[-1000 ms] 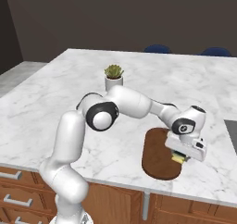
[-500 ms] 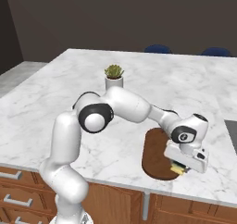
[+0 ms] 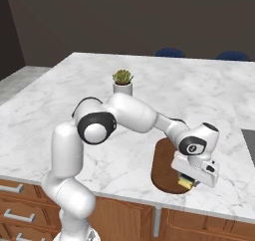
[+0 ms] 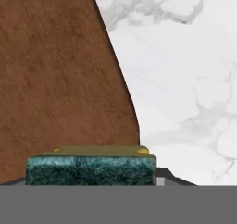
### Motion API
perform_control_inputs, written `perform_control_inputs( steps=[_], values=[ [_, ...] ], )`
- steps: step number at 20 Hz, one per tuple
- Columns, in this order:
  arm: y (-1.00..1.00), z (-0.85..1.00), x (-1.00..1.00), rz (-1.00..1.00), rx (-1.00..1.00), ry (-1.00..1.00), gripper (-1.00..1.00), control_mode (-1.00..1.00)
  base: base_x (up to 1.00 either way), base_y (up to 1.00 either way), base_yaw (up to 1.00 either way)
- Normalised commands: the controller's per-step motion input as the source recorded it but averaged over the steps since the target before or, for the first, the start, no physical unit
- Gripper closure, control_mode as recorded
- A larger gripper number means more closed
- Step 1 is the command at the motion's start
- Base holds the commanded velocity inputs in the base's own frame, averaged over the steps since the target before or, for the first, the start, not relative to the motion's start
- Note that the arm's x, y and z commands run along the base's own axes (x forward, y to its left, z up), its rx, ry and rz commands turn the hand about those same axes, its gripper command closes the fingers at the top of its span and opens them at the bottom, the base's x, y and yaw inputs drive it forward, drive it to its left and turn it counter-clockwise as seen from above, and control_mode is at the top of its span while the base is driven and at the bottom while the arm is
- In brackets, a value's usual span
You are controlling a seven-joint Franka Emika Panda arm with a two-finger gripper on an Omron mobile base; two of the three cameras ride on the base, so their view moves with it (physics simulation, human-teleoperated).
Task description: Pick up the sponge from the counter and clean the cutting board by briefly scrubbing or pressing down on the cutting board. Once finished, release the sponge.
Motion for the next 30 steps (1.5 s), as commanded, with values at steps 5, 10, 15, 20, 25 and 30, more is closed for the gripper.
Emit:
perform_control_inputs(
  steps=[5, 10, 15, 20, 25, 30],
  values=[
    [0.43, -0.28, 0.0, -0.01, 0.0, 0.04, 1.0, -1.0, 0.0, 0.0, 0.0],
    [0.4, -0.42, -0.07, -0.03, 0.0, 0.04, 1.0, -1.0, 0.0, 0.0, 0.0],
    [0.42, -0.41, -0.03, -0.03, 0.0, 0.05, 1.0, -1.0, 0.0, 0.0, 0.0],
    [0.54, -0.29, -0.14, -0.03, 0.0, 0.01, 1.0, -1.0, 0.0, 0.0, 0.0],
    [0.55, -0.24, -0.34, -0.04, 0.0, 0.0, 1.0, -1.0, 0.0, 0.0, 0.0],
    [0.6, -0.32, -0.22, -0.06, 0.0, 0.0, 1.0, -1.0, 0.0, 0.0, 0.0]
  ],
)
